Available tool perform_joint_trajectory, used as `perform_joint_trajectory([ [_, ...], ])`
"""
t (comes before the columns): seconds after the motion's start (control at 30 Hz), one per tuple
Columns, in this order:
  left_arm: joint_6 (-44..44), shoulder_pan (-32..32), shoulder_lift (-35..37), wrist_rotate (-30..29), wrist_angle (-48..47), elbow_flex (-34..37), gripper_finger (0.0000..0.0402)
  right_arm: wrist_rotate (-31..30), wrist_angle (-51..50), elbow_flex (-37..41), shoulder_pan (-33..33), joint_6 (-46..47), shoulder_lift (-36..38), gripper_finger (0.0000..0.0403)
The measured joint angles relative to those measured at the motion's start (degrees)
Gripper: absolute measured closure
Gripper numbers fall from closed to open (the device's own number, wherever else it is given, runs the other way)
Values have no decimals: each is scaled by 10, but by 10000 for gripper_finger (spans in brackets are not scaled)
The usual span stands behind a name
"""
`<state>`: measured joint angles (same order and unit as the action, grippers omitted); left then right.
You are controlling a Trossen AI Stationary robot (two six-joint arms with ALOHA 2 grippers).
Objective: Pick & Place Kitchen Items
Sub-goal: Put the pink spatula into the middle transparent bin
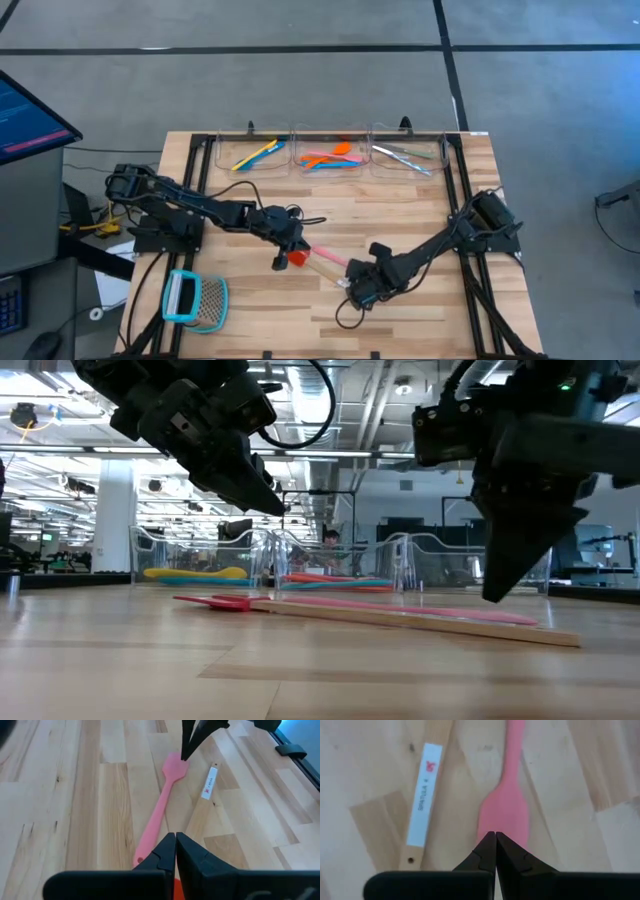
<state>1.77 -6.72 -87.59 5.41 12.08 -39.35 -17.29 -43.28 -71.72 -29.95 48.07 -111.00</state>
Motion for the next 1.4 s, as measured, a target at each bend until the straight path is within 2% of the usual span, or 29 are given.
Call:
perform_joint_trajectory([
  [0.2,2,0,0,0,0,0,399,6,4,3,0,1,1,403],
  [0.5,2,0,0,0,0,0,399,39,100,65,2,30,3,403],
  [0.93,-3,0,-20,-17,3,0,397,39,103,67,4,26,1,403],
  [1.1,-51,0,-71,-19,1,-3,370,39,107,68,4,25,0,403],
  [1.3,-97,4,-78,-17,5,-36,315,39,108,68,4,25,0,403],
  [1.4,-104,12,-79,15,5,-42,290,39,109,68,5,25,0,403],
])
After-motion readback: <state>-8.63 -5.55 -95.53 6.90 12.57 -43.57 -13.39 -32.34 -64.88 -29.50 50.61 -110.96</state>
